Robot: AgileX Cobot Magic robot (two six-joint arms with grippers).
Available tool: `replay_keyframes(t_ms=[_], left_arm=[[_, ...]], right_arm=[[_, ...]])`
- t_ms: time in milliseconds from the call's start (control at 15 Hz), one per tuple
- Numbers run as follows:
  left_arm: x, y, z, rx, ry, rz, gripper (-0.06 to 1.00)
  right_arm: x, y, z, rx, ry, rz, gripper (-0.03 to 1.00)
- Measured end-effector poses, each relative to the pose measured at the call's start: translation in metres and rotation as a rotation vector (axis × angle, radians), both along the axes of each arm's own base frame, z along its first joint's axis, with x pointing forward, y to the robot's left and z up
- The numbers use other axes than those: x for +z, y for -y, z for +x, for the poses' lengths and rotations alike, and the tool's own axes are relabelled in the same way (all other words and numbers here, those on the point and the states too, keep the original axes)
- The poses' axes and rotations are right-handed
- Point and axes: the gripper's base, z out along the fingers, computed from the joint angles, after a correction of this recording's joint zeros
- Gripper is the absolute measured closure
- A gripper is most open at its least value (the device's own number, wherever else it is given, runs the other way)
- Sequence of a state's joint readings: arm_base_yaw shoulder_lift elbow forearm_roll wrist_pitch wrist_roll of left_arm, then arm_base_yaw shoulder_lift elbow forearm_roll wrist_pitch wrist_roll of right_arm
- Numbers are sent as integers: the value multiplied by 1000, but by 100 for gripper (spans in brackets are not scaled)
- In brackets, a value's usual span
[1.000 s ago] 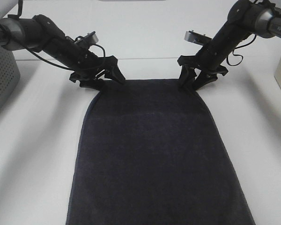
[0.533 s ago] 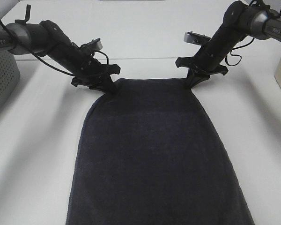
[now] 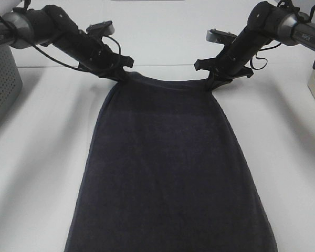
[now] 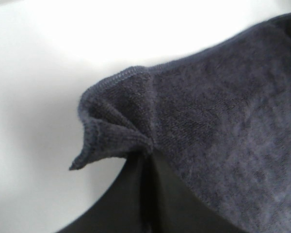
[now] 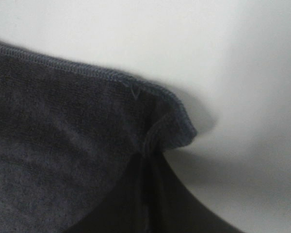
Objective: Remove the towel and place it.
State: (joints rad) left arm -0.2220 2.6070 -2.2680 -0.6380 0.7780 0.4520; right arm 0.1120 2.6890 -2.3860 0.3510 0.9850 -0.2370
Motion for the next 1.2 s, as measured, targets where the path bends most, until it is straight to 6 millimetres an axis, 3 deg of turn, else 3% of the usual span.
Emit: replay_keyframes(t_ms=[200, 467, 800, 1000, 1200], left_arm=[[19, 0, 9, 14, 92, -6, 93], [25, -1, 15, 30, 175, 8, 93], [26, -3, 20, 35, 267, 39, 93], [12, -4, 24, 44, 281, 52, 93], [-3, -5, 27, 61, 287, 62, 93]], right_arm=[[20, 0, 11, -11, 103, 4, 96], [37, -1, 19, -27, 202, 14, 96], [35, 0, 23, -42, 239, 15, 96], [32, 0, 24, -47, 247, 14, 96], [13, 0, 25, -52, 226, 11, 96]])
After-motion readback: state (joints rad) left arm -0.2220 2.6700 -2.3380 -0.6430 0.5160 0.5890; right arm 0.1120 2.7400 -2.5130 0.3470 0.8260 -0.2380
